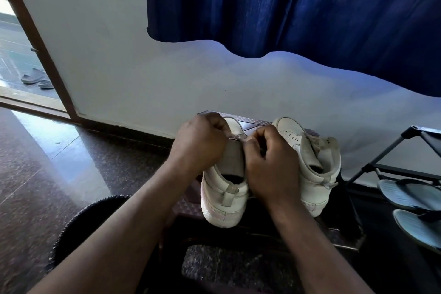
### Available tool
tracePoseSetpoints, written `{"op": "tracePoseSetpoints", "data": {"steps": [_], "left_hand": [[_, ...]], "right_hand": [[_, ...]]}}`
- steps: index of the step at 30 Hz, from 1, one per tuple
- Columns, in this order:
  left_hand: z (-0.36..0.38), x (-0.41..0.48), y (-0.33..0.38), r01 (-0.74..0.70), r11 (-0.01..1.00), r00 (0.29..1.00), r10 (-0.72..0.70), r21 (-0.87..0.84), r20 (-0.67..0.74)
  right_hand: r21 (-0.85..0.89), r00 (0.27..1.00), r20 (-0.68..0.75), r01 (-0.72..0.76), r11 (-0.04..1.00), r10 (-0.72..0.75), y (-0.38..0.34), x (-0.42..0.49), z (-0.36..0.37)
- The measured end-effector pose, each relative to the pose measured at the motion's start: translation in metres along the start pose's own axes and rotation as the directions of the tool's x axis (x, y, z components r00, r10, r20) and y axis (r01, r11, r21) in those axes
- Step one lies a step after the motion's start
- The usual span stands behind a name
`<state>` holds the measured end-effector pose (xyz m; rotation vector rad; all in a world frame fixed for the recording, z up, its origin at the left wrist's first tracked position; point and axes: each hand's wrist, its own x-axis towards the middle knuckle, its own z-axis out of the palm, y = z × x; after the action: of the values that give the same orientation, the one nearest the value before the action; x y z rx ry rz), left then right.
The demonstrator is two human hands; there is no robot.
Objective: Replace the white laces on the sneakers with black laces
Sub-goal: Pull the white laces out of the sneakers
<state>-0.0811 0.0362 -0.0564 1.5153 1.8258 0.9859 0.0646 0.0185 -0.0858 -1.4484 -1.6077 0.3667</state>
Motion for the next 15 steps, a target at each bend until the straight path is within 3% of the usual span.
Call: {"op": "tracePoseSetpoints", "data": {"steps": [1,3,5,7,10,15], "left_hand": [[-0.002,0.002,-0.002,0.069,0.977,0.997,-0.062,-0.201,0.041],[-0.006,0.004,-0.005,0.210,0.821,0.977,-0.166,-0.531,0.131],[-0.010,0.007,-0.007,0.306,0.661,0.951,-0.244,-0.686,0.189],[-0.013,0.010,-0.011,0.345,0.595,0.935,-0.282,-0.726,0.214],[-0.016,0.017,-0.017,0.264,0.727,0.964,-0.200,-0.634,0.173],[-0.017,0.015,-0.012,0.087,0.957,0.992,-0.058,-0.276,0.110]], "right_hand": [[-0.015,1.000,-0.007,0.001,1.000,-0.002,0.000,0.000,0.000],[-0.034,1.000,-0.009,-0.007,0.999,0.007,-0.001,0.000,0.000],[-0.050,1.000,-0.005,-0.014,0.999,0.014,-0.001,0.000,0.001],[-0.061,1.000,-0.008,-0.010,0.998,0.009,-0.001,0.000,0.001],[-0.077,1.000,-0.010,-0.008,0.997,0.008,-0.001,0.001,0.001],[-0.115,0.999,-0.043,-0.013,0.993,0.008,-0.001,0.000,0.002]]}}
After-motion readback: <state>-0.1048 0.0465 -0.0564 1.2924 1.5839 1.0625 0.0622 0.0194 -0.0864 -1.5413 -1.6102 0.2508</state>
